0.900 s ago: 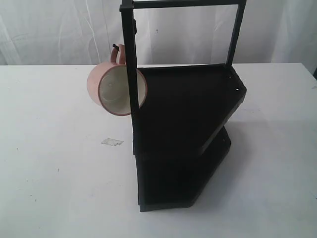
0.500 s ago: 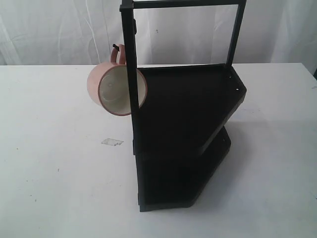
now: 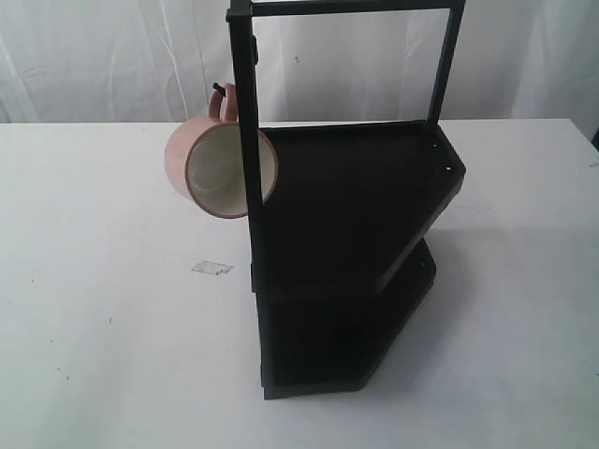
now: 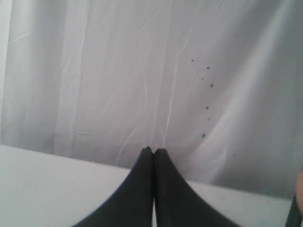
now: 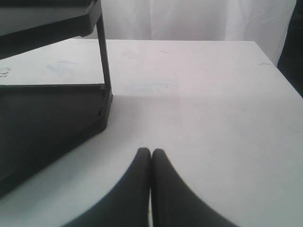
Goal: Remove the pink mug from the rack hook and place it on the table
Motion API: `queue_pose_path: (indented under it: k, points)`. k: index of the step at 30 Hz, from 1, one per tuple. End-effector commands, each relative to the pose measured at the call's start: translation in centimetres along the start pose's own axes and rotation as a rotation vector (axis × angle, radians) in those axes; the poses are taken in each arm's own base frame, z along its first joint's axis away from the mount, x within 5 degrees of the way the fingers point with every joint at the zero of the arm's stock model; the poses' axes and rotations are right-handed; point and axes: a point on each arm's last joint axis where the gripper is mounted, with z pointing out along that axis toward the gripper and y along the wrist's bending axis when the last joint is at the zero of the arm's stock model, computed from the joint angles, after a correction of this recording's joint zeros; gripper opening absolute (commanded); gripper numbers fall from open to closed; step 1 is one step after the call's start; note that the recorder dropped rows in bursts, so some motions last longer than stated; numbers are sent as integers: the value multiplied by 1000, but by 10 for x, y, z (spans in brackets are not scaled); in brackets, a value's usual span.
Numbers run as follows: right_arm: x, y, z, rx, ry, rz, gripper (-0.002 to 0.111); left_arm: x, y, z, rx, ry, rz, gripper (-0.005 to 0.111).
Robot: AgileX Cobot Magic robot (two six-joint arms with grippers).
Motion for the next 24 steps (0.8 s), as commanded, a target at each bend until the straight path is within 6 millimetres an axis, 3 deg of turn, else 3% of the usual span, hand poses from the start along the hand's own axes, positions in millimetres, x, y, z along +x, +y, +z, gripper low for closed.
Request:
queue_pose_path:
  k: [1, 8, 12, 15, 20, 24]
  points:
    - [0, 0, 0, 5, -5, -2, 0, 29, 6, 2, -59, 323, 48, 0]
    - [0, 0, 0, 5, -5, -2, 0, 49, 8, 4, -104, 562, -28, 0]
    - [0, 0, 0, 5, -5, -2, 0, 44, 5, 11, -108, 639, -32, 0]
    - [0, 0, 0, 5, -5, -2, 0, 23, -1, 22, -92, 610, -28, 0]
    - [0, 0, 0, 5, -5, -2, 0, -32, -16, 47, -48, 511, 30, 0]
    - [0, 0, 0, 5, -5, -2, 0, -57, -26, 71, -1, 598, 183, 0]
